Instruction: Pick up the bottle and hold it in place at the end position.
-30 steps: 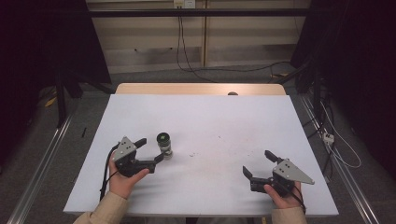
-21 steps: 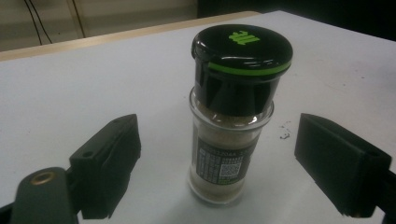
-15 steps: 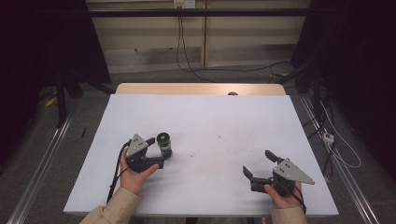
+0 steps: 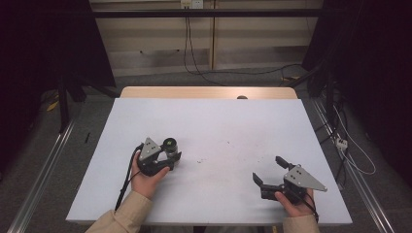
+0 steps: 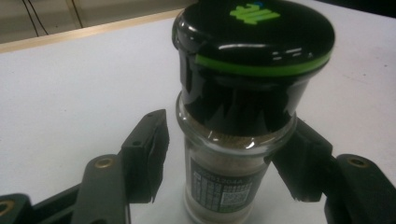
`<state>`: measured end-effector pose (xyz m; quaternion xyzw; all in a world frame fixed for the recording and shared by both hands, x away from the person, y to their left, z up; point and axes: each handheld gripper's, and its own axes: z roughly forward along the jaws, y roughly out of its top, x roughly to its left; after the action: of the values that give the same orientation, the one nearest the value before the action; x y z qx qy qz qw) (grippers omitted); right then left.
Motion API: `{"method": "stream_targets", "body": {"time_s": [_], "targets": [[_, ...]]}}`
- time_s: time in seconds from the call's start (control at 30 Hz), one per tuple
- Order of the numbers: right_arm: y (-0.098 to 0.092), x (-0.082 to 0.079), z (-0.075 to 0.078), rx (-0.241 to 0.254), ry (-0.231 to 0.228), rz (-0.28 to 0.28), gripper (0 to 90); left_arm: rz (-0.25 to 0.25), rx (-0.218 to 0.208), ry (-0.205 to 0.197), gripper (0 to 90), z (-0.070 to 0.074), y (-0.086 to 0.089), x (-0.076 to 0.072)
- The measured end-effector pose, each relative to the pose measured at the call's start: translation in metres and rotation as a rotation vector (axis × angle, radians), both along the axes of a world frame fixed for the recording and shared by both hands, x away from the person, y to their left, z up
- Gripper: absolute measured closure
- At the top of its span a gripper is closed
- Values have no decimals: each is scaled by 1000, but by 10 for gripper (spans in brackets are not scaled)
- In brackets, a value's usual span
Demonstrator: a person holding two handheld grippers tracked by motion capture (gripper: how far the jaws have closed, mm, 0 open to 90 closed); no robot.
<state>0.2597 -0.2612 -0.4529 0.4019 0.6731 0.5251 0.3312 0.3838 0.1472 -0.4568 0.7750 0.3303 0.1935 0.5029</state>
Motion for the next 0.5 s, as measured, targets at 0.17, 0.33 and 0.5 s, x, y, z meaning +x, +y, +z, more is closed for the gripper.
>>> {"method": "stream_targets", "body": {"time_s": [0.17,0.33,0.5], "targets": [[0,0,0,-7,-3,4,30,-5,-4,3,458,-1,-1,2],[0,0,0,-6,-3,5,30,-25,6,-15,530,0,-3,2],[1,1,0,-3,-4,6,30,-40,-11,-7,532,1,-1,6]]}}
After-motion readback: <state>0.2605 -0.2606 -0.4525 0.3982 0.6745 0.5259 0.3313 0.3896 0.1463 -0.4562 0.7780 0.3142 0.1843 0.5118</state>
